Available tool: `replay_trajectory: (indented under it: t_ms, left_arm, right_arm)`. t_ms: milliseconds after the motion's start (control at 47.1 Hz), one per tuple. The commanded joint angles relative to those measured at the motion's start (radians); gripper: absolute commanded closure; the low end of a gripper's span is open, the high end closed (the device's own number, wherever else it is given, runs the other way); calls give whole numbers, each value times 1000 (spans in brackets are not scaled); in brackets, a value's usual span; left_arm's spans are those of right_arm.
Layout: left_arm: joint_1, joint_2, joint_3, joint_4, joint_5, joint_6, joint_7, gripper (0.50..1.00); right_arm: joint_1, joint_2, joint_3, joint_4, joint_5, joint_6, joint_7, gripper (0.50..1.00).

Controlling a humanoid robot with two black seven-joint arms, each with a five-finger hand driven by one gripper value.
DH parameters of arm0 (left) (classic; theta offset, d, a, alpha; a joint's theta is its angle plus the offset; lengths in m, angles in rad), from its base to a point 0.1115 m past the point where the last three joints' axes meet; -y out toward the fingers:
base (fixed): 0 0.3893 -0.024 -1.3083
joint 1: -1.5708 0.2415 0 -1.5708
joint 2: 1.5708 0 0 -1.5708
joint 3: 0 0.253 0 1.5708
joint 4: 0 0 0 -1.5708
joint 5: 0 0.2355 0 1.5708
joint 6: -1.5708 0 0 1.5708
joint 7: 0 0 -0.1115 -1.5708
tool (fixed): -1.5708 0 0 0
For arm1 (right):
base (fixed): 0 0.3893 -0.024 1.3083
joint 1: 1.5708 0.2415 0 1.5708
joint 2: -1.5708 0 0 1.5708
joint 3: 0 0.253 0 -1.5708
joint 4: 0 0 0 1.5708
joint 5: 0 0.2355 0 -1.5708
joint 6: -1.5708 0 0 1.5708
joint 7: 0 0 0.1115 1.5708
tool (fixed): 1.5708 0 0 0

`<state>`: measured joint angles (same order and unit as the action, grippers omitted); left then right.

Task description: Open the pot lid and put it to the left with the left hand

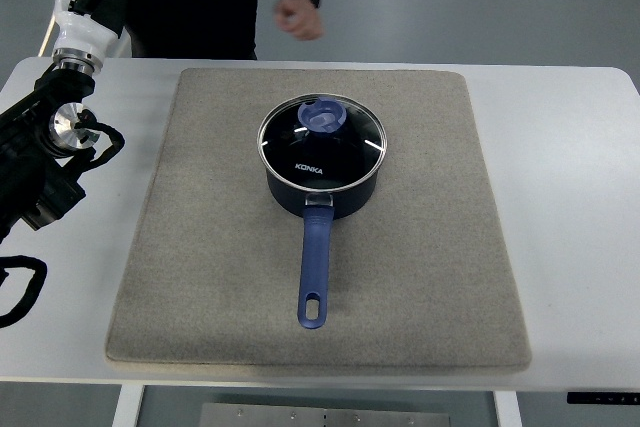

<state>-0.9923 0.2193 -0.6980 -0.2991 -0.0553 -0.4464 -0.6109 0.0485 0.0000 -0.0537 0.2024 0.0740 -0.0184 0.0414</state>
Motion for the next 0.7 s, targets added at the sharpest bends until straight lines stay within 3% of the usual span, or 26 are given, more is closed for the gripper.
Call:
replay_trajectory:
  t_ms: [0,679]
  left_arm:
    - [0,0,2,0,2,0,0,510]
    - [4,8,5,3,2,0,0,510]
  right_arm:
    - [1,0,0,0,0,0,0,585]
    - [1,0,0,0,0,0,0,585]
